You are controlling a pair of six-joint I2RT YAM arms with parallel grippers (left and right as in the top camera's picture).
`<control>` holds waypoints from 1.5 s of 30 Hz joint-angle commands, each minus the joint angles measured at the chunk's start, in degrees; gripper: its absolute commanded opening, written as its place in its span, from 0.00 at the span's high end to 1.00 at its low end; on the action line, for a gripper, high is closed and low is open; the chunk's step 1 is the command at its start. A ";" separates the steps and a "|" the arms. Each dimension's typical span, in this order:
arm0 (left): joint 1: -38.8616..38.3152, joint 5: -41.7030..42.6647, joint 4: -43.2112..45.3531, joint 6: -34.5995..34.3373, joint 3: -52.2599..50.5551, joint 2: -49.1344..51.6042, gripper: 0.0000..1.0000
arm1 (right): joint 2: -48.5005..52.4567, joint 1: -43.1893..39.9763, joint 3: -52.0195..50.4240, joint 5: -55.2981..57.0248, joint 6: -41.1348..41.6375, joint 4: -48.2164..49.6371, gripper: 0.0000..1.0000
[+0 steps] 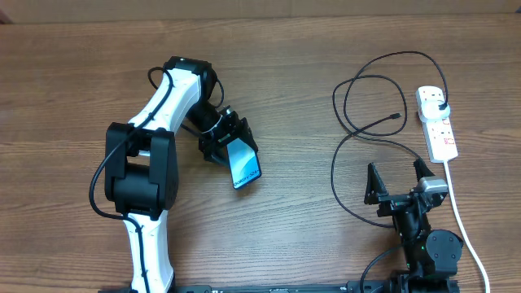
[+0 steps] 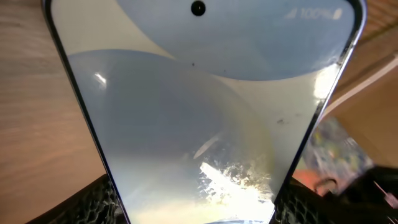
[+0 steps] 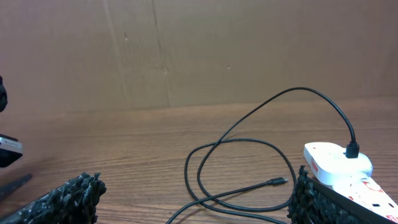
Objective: Plug charger to phone and switch on socket
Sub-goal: 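Carry the held phone rightward toward the table center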
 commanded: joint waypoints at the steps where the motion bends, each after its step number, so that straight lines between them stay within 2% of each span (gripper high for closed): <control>1: 0.26 9.44 -1.46 2.73 1.62 0.17 0.32 | -0.68 0.07 -0.61 0.50 -0.20 0.26 0.00; 11: 0.26 18.99 -1.53 4.20 1.62 0.17 0.31 | -0.68 0.07 -0.61 0.50 -0.22 0.26 0.00; 45: 0.24 23.69 -0.31 4.11 1.62 0.17 0.30 | -0.68 0.07 -0.61 0.50 -0.22 0.26 0.00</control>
